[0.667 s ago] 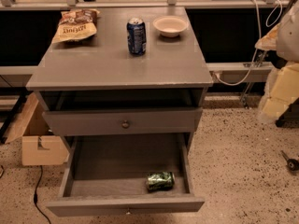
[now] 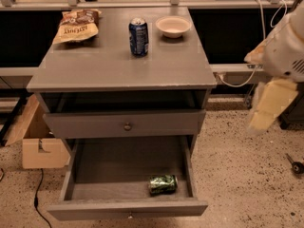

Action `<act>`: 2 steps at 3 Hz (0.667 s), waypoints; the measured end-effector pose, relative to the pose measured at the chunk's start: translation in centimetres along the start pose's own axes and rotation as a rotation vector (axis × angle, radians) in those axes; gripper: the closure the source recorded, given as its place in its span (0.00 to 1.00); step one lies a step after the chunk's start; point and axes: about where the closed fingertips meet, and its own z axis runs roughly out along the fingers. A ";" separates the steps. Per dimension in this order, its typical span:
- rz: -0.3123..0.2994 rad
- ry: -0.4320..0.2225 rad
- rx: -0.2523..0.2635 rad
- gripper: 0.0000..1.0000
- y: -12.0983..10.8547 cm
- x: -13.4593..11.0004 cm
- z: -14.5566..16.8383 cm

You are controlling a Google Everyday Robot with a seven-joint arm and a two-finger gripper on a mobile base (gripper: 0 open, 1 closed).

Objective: Pick green can from middle drawer and place on counter

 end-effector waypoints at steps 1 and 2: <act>0.006 -0.061 -0.076 0.00 2.9 -2.4 5.8; 0.027 -0.134 -0.143 0.00 6.5 -5.3 13.3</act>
Offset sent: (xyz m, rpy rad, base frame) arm -0.0237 0.1461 -0.2088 0.2808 0.1993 0.0497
